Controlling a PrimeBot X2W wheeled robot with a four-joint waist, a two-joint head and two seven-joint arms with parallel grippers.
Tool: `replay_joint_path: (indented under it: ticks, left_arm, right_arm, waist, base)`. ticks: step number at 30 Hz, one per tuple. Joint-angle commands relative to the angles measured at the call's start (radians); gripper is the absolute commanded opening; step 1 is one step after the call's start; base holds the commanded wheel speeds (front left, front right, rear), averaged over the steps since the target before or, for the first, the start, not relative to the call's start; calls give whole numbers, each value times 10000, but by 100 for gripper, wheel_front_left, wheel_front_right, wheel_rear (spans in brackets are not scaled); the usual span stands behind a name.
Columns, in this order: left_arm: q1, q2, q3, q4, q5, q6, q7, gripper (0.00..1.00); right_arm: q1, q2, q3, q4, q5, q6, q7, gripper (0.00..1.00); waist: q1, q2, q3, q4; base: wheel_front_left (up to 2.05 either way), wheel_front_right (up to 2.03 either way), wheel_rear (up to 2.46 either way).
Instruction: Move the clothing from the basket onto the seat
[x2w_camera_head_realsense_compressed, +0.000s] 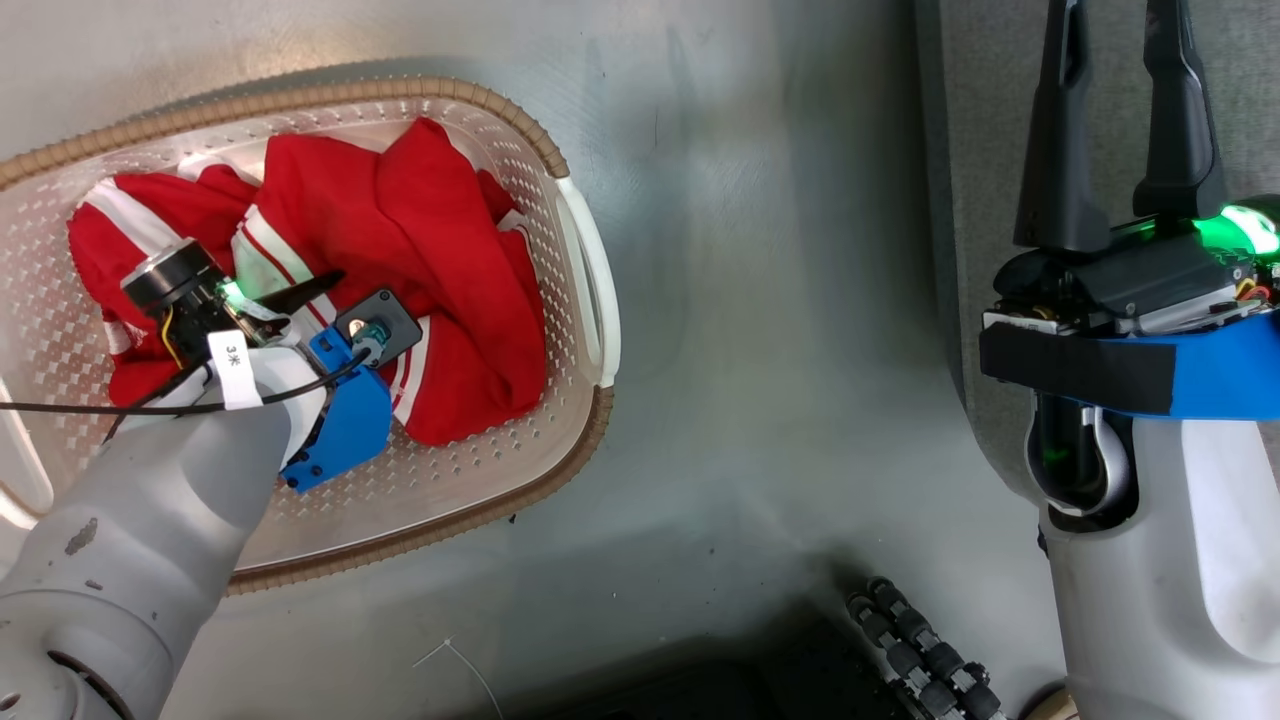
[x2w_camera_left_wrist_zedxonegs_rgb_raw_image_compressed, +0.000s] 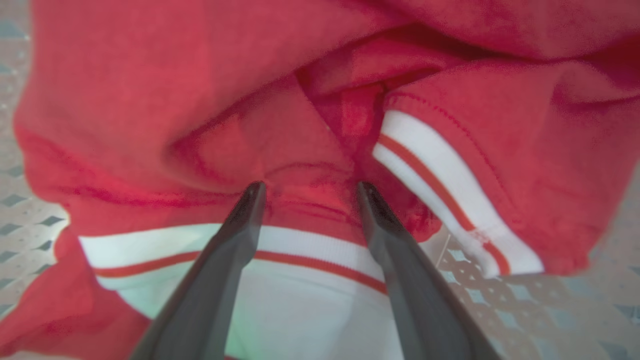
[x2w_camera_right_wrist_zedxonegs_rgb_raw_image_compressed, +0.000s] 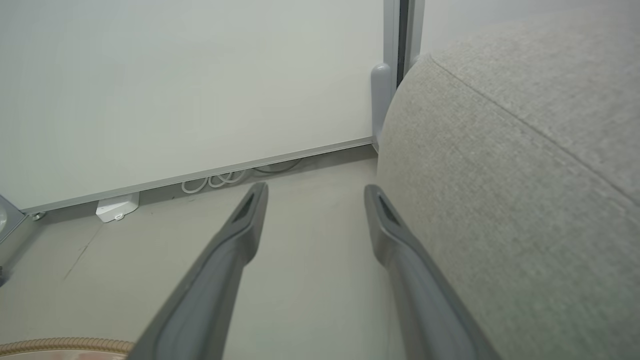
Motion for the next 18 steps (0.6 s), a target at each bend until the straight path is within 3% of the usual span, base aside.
replay_joint_path:
  ticks: [1,11,12,13,14,18]
  left_arm:
    - [-187,21,-20,82,114,4,35,100]
    - [-354,-169,-19,244,323,203,508,100]
    - [-360,-185,-23,250,385,221,547,49]
    - [-352,-198,-23,258,437,233,600,14]
    - [-332,-216,-22,262,486,231,634,0]
    - [-280,-278,-23,274,642,205,741,0]
  right_arm:
    - [-89,-18,-45,-90,-64,-7,-4,100]
    - [70,-18,-230,-272,-91,-7,-3,100]
    - [72,-18,-244,-272,-106,-7,-3,100]
    - [77,-18,-259,-269,-128,-7,-3,100]
    - [80,-18,-267,-261,-152,-7,-3,100]
    - [37,-18,-260,-218,-191,-7,-3,100]
  waist:
    - [-1,0,128,14]
    - [-1,0,387,128]
    - [-1,0,395,139]
    - [-1,0,391,156]
    - [-1,0,380,175]
    - [-1,0,316,217]
  base:
    - [0,0,0]
    - [0,0,0]
    - [0,0,0]
    - [0,0,0]
    - [0,0,0]
    - [0,0,0]
